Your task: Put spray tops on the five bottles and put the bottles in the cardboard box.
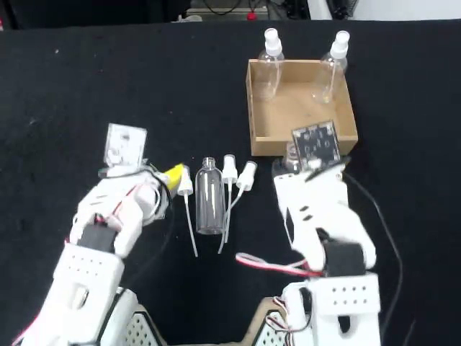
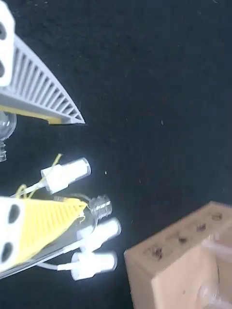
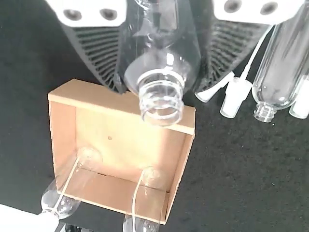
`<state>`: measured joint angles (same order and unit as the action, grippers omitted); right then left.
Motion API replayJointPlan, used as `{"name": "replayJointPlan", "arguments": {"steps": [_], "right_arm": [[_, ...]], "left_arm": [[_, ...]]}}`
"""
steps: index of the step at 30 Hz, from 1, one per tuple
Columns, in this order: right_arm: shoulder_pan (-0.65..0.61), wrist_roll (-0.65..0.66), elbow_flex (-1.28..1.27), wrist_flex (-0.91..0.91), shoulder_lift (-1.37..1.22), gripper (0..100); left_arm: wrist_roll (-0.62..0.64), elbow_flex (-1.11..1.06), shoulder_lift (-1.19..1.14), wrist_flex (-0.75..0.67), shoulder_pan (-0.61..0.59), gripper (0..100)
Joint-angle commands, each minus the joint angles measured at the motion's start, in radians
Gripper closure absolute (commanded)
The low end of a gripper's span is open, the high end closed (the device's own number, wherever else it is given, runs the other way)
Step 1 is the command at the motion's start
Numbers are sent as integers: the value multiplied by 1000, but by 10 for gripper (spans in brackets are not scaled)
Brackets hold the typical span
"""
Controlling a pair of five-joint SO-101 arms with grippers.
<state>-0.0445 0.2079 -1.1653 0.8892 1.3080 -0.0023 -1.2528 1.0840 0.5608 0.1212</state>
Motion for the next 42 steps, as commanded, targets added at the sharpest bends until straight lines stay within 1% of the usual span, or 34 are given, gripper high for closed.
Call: {"name": "replayJointPlan", "arguments": {"steps": [1, 6, 9, 11, 14, 20, 24, 29, 35, 38, 40, 42], "right_arm": [[-15, -8, -71, -34, 171, 917], [-15, -8, -177, -31, 366, 917], [-15, -5, -211, -25, 443, 917], [-14, 0, -228, -23, 476, 917], [-14, 0, -237, -17, 487, 917], [-14, 0, -237, -17, 487, 917], [-14, 0, -237, -17, 489, 917], [-14, 0, -237, -17, 489, 917], [-14, 0, -237, -17, 489, 917], [-14, 0, -237, -17, 489, 917], [-14, 0, -239, -17, 489, 917], [-14, 0, -239, -17, 489, 917]], "left_arm": [[29, 223, -305, 5, -33, 762], [31, 392, -651, 0, -21, 762], [41, 464, -779, 0, -16, 762], [91, 498, -833, 5, -16, 762], [143, 515, -865, 5, -15, 762], [193, 518, -862, 5, 8, 762], [193, 519, -875, -2, 61, 762], [195, 522, -914, 2, 62, 762], [196, 582, -1026, 6, 73, 762], [241, 599, -1056, 9, 74, 766], [259, 616, -1056, 44, 76, 805], [265, 644, -1059, 91, 76, 880]]}}
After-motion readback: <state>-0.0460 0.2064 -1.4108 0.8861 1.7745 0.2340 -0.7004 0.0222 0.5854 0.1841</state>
